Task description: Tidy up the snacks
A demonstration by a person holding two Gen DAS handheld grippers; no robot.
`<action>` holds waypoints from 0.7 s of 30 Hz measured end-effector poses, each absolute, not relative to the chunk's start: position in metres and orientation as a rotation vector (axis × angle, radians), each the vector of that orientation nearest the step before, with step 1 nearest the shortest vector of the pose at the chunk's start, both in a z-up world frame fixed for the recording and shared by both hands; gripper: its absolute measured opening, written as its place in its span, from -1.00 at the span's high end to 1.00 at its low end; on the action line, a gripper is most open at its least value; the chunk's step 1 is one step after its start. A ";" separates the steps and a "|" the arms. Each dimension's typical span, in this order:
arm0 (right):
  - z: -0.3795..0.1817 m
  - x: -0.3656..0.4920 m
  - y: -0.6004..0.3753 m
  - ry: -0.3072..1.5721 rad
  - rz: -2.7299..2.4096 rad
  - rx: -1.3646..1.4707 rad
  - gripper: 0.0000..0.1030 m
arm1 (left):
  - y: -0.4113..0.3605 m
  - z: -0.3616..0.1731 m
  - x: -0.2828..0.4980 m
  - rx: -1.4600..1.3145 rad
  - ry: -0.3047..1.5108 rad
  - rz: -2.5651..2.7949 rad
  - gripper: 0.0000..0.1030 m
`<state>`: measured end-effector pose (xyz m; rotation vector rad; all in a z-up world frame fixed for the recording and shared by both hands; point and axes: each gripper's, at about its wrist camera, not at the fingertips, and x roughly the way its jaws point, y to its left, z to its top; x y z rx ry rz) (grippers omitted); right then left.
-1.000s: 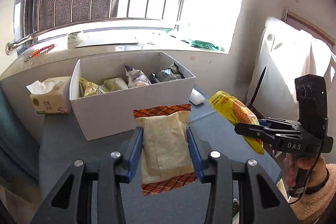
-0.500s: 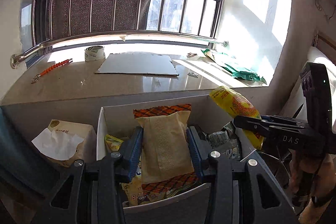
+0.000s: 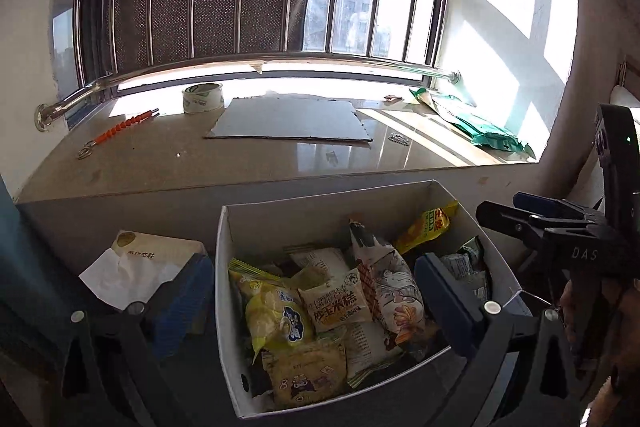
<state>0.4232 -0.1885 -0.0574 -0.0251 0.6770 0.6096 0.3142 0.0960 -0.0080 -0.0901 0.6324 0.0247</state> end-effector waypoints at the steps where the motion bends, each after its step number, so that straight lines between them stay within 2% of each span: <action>1: -0.054 0.418 -0.187 0.651 0.593 -0.052 -1.00 | 0.095 -0.005 0.311 -0.080 0.616 0.039 -1.00; 7: -0.033 0.368 -0.190 0.471 0.560 -0.170 -1.00 | 0.091 0.014 0.278 -0.094 0.531 0.090 -1.00; 16: -0.036 0.277 -0.221 0.456 0.602 -0.208 -1.00 | 0.075 0.027 0.185 -0.096 0.487 0.034 -1.00; 21: -0.048 0.225 -0.261 0.504 0.681 -0.117 -1.00 | 0.057 0.027 0.116 -0.041 0.481 0.072 -1.00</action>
